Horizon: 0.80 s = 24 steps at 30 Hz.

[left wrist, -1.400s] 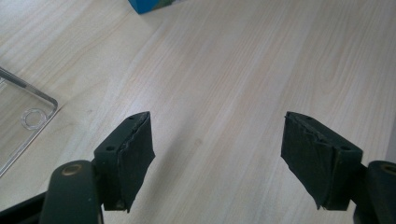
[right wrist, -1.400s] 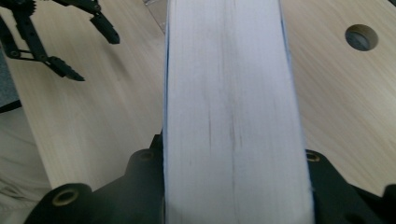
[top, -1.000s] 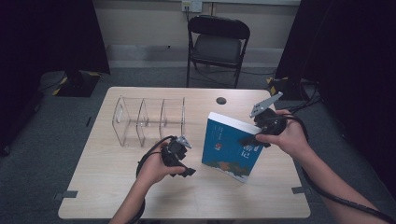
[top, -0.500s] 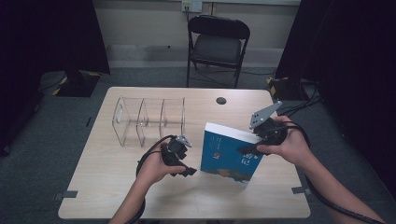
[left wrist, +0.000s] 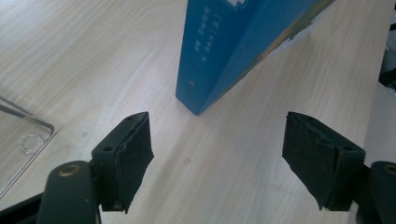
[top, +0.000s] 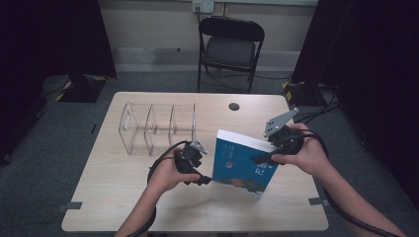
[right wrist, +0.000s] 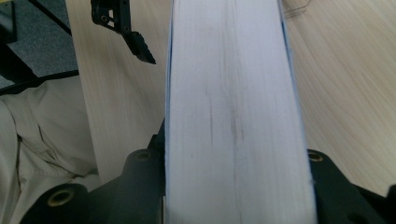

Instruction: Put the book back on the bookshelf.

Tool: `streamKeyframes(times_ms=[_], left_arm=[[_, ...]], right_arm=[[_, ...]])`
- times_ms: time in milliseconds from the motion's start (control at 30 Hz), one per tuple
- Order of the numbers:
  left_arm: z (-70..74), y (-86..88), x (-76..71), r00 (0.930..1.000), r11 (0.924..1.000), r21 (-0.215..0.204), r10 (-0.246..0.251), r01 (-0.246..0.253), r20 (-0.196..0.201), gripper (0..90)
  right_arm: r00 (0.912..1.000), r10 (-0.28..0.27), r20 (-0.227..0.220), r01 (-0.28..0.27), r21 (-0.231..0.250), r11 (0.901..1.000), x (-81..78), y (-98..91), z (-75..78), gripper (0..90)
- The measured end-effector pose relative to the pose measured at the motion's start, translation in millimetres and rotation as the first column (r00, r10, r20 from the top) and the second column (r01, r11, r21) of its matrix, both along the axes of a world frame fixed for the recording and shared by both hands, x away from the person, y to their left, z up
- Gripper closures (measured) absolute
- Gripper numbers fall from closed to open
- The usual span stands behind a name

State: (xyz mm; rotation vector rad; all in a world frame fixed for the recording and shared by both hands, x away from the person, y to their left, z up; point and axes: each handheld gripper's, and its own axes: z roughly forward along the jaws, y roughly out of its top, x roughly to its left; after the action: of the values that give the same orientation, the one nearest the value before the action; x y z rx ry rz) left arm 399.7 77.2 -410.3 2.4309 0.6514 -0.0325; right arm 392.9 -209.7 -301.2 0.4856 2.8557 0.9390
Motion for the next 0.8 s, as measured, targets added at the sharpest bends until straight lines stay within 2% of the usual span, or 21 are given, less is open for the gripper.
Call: streamKeyframes(times_ms=[100,167,200,267,300,400,633,800], left_arm=[[7.1,0.0,2.0,0.9999,0.9999,0.005,-0.012,0.012,0.000,24.4],[12.2,0.5,3.6,0.9999,0.9999,-0.005,-0.014,0.014,0.001,23.4],[16.4,1.1,5.2,0.9996,0.9996,0.006,-0.028,0.028,0.002,22.6],[19.9,-0.3,5.2,0.9993,0.9989,-0.041,-0.022,0.021,-0.031,19.1],[22.4,-1.3,5.6,0.9988,0.9985,-0.052,-0.020,0.018,-0.045,18.8],[29.5,-3.2,8.3,0.9987,0.9985,-0.053,-0.017,0.014,-0.048,17.5],[45.6,-8.6,11.1,0.9989,0.9980,-0.050,-0.039,0.038,-0.025,18.2],[57.5,-13.2,13.6,0.9984,0.9979,-0.031,-0.057,0.057,0.004,19.7]], right_arm=[[1.0000,0.000,0.002,0.000,0.001,1.0000,0.5,0.1,-0.1,59.5],[1.0000,0.003,-0.001,-0.003,0.000,1.0000,1.0,-0.1,0.0,59.4],[1.0000,0.001,-0.004,-0.001,-0.002,1.0000,0.9,-0.1,0.1,59.3],[1.0000,0.002,-0.003,-0.002,-0.003,1.0000,1.1,-0.1,0.1,59.2],[1.0000,0.005,-0.003,-0.005,-0.001,1.0000,1.3,-0.2,0.1,59.2],[1.0000,0.004,-0.007,-0.004,-0.003,1.0000,1.3,-0.2,0.2,59.1],[1.0000,0.002,-0.008,-0.002,-0.001,1.0000,2.1,-0.3,0.1,59.0],[1.0000,0.004,-0.008,-0.004,-0.001,1.0000,2.3,-0.4,0.1,58.8]])
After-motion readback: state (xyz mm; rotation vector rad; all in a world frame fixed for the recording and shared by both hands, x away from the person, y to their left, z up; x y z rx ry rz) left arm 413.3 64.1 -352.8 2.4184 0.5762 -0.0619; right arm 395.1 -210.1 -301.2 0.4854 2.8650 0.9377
